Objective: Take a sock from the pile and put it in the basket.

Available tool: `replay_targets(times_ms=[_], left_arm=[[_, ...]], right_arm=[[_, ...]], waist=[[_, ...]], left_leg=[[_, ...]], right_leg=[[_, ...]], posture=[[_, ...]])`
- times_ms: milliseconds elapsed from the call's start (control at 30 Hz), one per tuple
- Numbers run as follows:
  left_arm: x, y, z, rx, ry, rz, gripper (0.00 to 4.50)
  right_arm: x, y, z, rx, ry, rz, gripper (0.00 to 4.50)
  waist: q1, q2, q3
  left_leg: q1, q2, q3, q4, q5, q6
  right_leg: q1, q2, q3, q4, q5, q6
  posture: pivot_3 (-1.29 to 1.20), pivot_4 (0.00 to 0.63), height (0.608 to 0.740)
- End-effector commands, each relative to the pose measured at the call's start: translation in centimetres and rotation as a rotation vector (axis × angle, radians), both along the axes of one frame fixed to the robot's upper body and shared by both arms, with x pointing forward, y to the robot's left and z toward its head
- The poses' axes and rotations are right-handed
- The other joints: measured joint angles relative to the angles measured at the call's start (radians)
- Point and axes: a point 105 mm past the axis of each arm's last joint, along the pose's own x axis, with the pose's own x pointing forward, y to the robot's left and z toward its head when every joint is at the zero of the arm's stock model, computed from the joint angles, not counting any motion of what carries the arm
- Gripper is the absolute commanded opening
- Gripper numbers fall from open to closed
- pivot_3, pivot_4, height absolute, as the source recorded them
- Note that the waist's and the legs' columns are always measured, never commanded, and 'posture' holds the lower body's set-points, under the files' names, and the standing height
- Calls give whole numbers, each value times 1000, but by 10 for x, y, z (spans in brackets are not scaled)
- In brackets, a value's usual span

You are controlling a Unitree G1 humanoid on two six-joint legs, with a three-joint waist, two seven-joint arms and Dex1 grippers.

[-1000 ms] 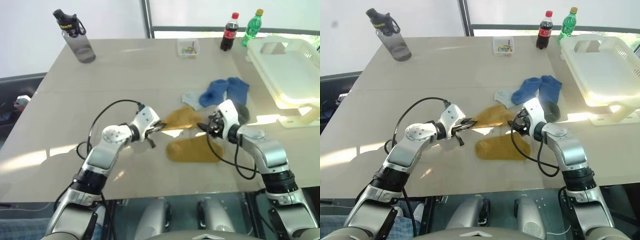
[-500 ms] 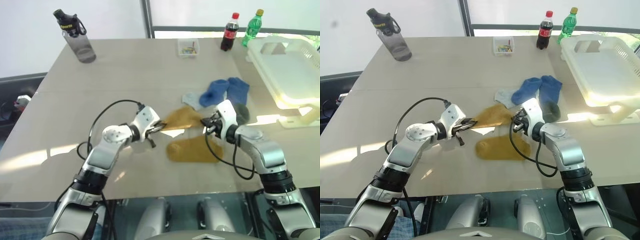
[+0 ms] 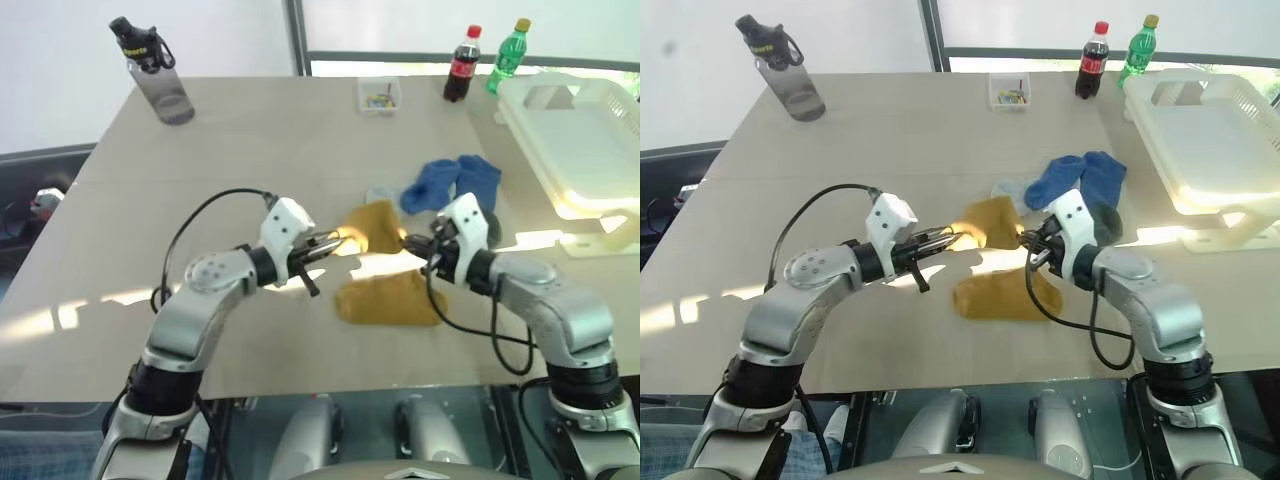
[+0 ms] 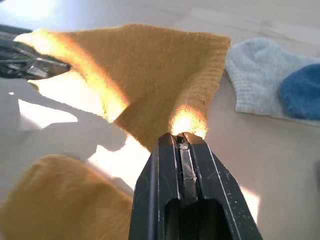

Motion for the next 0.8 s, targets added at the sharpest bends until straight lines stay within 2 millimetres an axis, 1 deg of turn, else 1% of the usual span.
replay_targets(times_ms=[33, 133, 267, 400, 600, 667, 800], left_arm=[[-25, -5, 7, -11, 31, -65, 0], [-40, -7, 0, -19, 96, -81, 0], [-43, -4, -8, -12, 126, -59, 0], [-42, -1, -22, 12, 143, -52, 0], [-37, 2, -42, 67, 152, -59, 0], [-34, -1, -45, 55, 152, -59, 0], [-31, -8, -47, 56, 136, -74, 0]], right_arm=[[-24, -15, 14, -19, 9, 30, 28], [-45, -32, 11, -77, 85, 35, 28], [-57, -42, 8, -104, 138, 14, 28], [-60, -44, 2, -99, 179, -13, 28], [-60, -49, -18, -122, 258, -60, 28], [-61, -49, -22, -130, 270, -62, 28], [-57, -52, -27, -126, 278, -94, 28]], waist=[[0, 0, 0], [1, 0, 0], [-1, 0, 0], [1, 0, 0], [8, 0, 0], [10, 0, 0], [13, 0, 0]], left_leg=[[0, 0, 0, 0, 0, 0], [1, 0, 0, 0, 0, 0], [2, 2, 0, 0, -2, 4], [4, 2, 0, 0, -3, 4], [3, 1, 0, 0, -2, 4], [3, 1, 0, 0, -2, 4], [3, 1, 0, 0, -2, 4]], right_leg=[[0, 0, 0, 0, 0, 0], [1, 0, 0, 0, 0, 0], [2, 0, 0, 0, 0, 0], [3, 1, 0, 1, 0, 0], [3, 1, 0, -1, 0, 0], [3, 1, -1, -1, 0, 0], [3, 1, 0, -1, 0, 0]], posture=[[0, 150, 740], [0, 150, 740], [0, 150, 740], [0, 150, 740], [0, 150, 740], [0, 150, 740], [0, 150, 740]])
